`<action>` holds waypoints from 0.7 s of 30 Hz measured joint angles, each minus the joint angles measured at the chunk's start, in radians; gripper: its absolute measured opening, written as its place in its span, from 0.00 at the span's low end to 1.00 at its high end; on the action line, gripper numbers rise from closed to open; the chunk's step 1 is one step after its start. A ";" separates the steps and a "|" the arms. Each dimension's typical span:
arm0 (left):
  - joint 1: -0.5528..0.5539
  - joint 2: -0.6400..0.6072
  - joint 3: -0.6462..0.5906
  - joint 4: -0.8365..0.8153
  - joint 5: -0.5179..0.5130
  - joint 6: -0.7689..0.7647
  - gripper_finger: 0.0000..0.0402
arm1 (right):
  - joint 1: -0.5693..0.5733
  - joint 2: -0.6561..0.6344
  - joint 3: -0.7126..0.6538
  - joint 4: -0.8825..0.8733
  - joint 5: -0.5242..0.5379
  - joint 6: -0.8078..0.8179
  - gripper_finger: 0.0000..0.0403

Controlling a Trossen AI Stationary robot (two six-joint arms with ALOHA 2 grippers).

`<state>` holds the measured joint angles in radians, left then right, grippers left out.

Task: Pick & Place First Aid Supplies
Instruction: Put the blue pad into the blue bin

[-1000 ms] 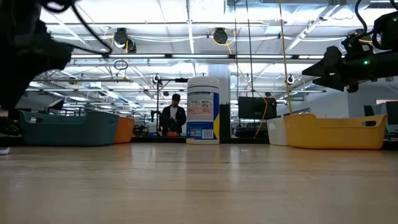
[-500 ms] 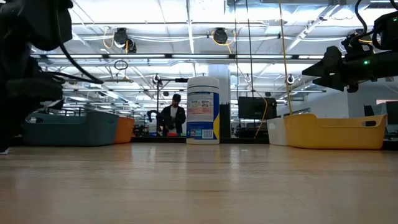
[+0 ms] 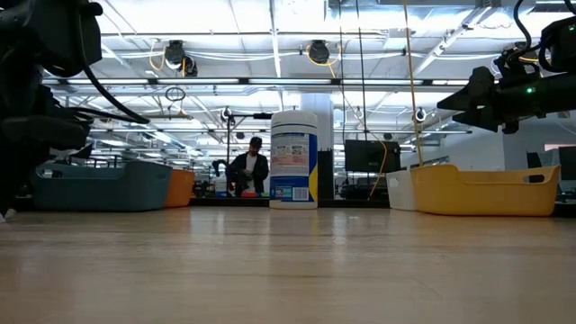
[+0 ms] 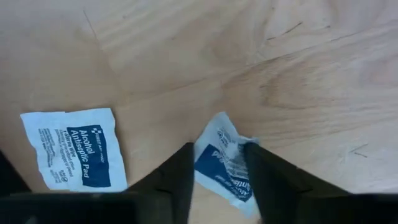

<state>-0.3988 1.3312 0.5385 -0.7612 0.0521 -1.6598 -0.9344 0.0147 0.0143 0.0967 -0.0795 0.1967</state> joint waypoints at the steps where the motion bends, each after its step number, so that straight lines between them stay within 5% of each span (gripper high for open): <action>1: 0.000 0.000 0.000 0.000 0.000 0.007 0.33 | 0.000 0.000 0.000 0.000 0.000 0.000 0.84; 11: 0.000 0.001 0.009 -0.008 -0.001 0.017 0.03 | 0.000 0.000 0.000 0.000 0.000 0.000 0.84; 21: 0.065 -0.133 0.136 -0.239 -0.033 0.086 0.01 | 0.000 0.000 0.000 0.000 0.000 0.000 0.84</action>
<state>-0.3342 1.1985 0.6741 -0.9999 0.0192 -1.5734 -0.9340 0.0147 0.0142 0.0967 -0.0795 0.1963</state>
